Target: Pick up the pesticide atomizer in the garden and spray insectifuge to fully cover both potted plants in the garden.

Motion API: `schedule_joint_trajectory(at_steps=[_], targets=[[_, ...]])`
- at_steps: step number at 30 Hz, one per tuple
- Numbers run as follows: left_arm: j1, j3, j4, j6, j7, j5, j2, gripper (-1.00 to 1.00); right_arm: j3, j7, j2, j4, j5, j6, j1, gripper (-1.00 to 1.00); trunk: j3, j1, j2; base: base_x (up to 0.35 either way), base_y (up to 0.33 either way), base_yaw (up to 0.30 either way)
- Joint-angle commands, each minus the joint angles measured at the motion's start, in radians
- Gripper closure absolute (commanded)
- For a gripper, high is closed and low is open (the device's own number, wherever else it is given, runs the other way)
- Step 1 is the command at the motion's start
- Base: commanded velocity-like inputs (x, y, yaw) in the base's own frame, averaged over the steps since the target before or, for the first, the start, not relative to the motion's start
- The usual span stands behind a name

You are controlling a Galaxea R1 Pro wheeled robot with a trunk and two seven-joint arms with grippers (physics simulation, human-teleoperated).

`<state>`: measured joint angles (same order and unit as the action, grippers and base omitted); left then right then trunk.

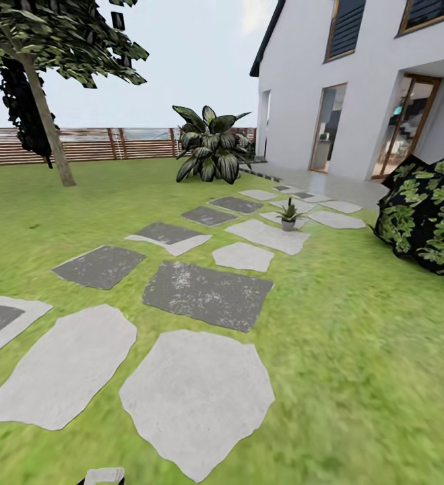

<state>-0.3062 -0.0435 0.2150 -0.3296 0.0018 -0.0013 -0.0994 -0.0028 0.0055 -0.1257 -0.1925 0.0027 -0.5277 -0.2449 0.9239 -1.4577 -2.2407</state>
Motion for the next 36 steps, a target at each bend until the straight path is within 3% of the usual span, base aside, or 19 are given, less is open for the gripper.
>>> schedule_joint_trajectory(at_steps=[1, 36], targets=[[-0.001, -0.003, -0.001, -0.003, 0.0, 0.0, 0.0, -1.0, 0.0, 0.001, 0.0, 0.001, 0.0, -0.003, -0.001, -1.0, 0.001, 0.0, 0.0, 0.339, 0.0, 0.0], [-0.001, -0.003, -0.002, -0.003, 0.0, 0.0, 0.001, -1.0, 0.0, 0.001, 0.0, 0.002, 0.0, -0.003, -0.001, -1.0, 0.001, 0.0, 0.0, 0.339, 0.0, 0.0]])
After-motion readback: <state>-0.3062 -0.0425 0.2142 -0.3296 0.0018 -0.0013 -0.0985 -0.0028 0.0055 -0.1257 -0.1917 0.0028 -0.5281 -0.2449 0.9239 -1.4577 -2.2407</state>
